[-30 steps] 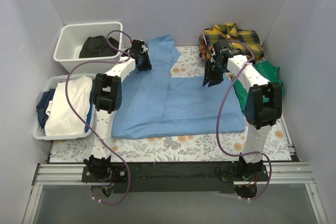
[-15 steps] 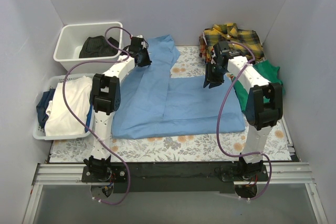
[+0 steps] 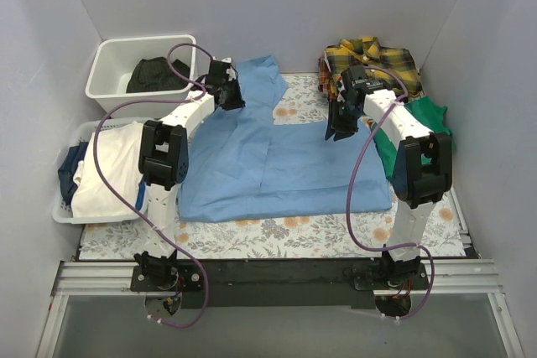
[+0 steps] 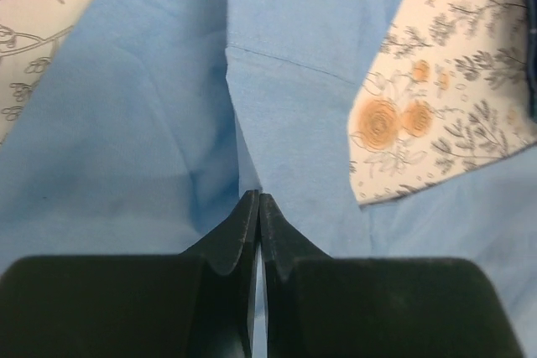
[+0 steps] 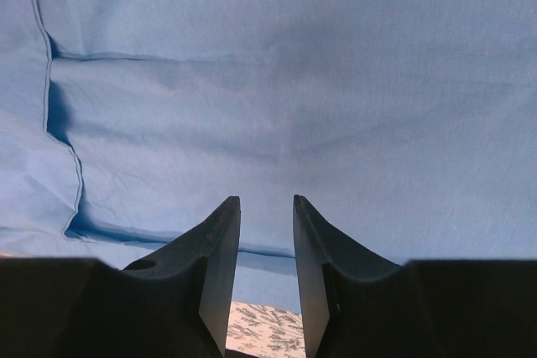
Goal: Fold and stack the long sleeve shirts
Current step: Fold the shirt
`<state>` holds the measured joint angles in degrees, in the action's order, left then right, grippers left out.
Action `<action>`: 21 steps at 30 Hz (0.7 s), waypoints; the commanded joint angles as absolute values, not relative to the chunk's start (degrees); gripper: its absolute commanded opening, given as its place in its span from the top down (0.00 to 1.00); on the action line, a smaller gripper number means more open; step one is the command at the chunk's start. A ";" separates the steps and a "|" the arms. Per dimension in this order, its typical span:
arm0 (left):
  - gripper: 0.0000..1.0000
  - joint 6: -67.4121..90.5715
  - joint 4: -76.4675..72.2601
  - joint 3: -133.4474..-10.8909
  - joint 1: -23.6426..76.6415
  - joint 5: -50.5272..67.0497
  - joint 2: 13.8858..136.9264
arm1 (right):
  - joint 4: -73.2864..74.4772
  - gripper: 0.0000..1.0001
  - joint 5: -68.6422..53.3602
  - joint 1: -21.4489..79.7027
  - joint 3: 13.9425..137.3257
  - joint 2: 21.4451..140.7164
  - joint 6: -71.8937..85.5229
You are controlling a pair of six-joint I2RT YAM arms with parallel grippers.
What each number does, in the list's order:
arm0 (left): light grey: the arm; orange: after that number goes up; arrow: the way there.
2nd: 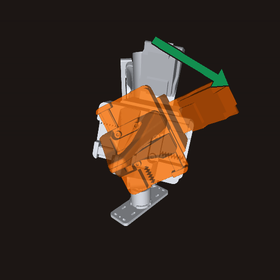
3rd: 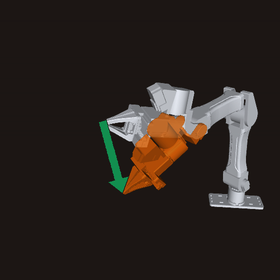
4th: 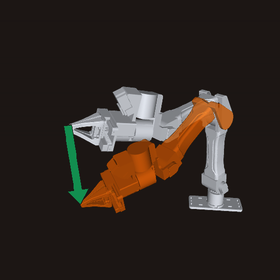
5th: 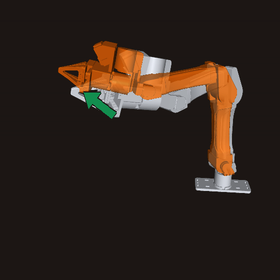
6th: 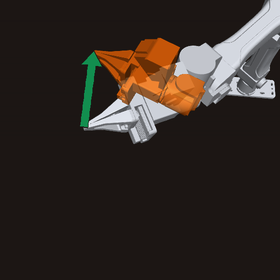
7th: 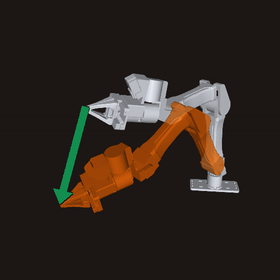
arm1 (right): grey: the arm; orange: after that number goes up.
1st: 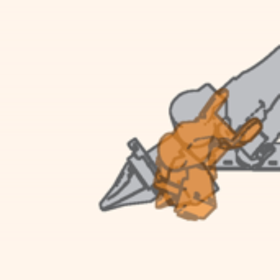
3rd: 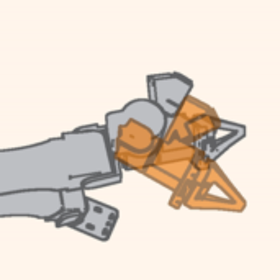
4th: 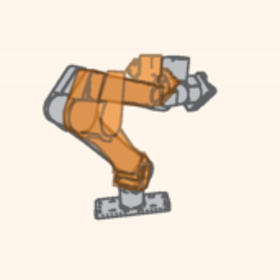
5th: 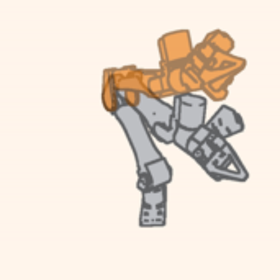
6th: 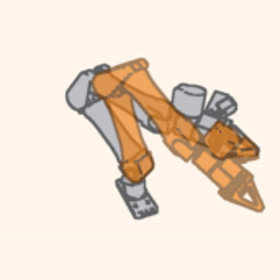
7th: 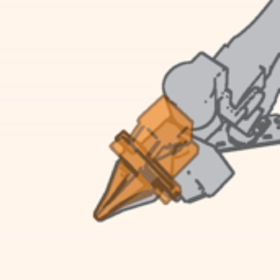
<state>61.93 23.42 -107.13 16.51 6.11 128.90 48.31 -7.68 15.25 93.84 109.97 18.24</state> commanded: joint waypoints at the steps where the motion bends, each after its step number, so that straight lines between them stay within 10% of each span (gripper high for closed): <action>1: 1.00 60.03 21.36 -106.00 18.54 9.93 119.28 | 46.94 0.59 -10.10 15.12 96.49 107.31 18.02; 11: 1.00 55.55 21.18 -93.53 24.43 18.62 108.11 | 45.18 0.46 -16.61 17.92 118.02 118.81 15.56; 21: 1.00 53.00 20.65 -79.81 33.83 25.05 105.29 | 44.65 0.47 -13.45 21.01 112.26 119.10 13.89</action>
<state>55.18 20.34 -81.71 30.61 22.11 106.63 44.77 -14.52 21.08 115.96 120.36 15.42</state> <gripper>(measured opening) 0.009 0.537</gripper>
